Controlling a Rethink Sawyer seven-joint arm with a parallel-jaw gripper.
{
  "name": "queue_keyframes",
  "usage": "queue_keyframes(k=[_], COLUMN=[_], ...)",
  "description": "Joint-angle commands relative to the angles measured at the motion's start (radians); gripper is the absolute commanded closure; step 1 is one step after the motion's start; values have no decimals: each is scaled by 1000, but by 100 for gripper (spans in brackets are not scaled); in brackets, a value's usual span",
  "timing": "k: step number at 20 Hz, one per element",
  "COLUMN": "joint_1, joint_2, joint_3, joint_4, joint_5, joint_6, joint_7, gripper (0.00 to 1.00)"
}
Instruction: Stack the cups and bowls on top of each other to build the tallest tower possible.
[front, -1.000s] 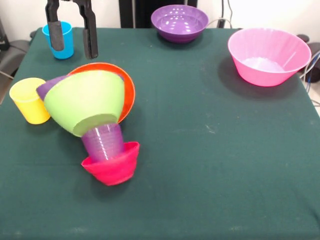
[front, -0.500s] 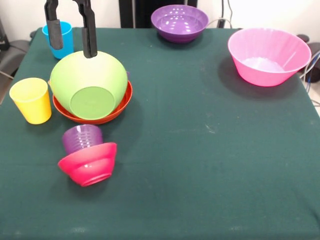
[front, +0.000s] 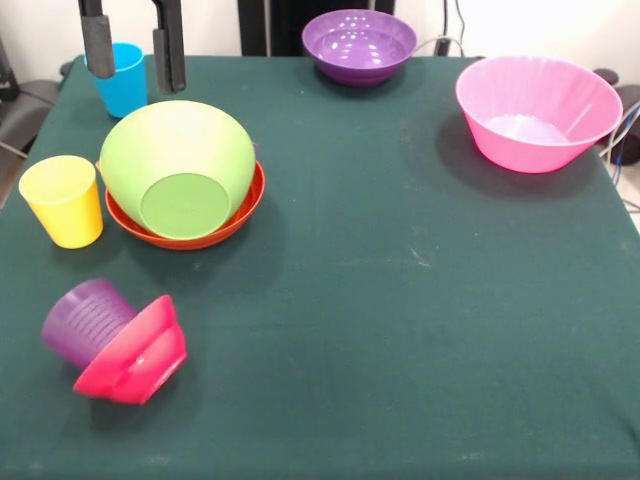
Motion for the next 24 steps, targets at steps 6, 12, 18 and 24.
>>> queue_keyframes(k=[6, 12, 18, 24], joint_1=[29, 24, 4, 0], joint_2=[7, -20, -9, -22], joint_3=[40, 47, 66, 68], joint_4=[147, 184, 196, 225], joint_5=[-68, -62, -67, -73], joint_6=[23, 8, -36, -63], joint_7=[-64, -70, -86, -88], gripper=[0, 0, 0, 0])
